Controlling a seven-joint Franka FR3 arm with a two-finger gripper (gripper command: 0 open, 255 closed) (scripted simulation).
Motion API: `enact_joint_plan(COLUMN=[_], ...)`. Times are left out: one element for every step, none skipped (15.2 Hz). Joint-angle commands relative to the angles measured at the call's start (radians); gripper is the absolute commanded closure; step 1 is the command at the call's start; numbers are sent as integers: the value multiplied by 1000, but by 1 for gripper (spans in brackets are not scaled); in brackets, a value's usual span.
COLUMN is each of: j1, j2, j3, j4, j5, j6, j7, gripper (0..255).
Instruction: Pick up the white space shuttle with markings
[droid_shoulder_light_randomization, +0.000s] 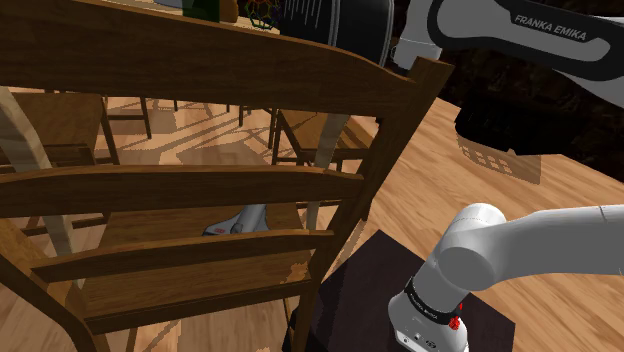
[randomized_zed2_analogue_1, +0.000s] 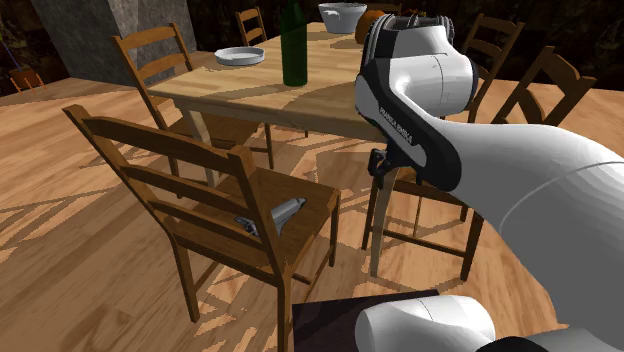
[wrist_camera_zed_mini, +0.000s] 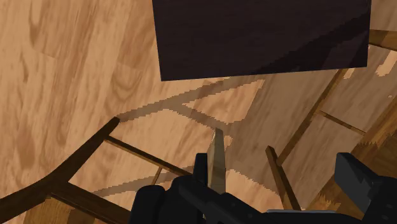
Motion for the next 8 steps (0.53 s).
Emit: enact_joint_plan(j1=[0,-3,-6,-9,-11,-14,-16,-19], j2=[0,-5,-8,-9,-8,-4,1,9], j3=[0,27,54,82,110,138,166,194], j4=[0,-16,-31,-44,-55,-64,-71,-77], j5=[0,20,40,60,80,100,120,139], j6=[0,10,21,33,46,59,74,88], j7=[0,49,98,147,196,245,294,342], gripper=[0,0,0,0,0,0,0,0])
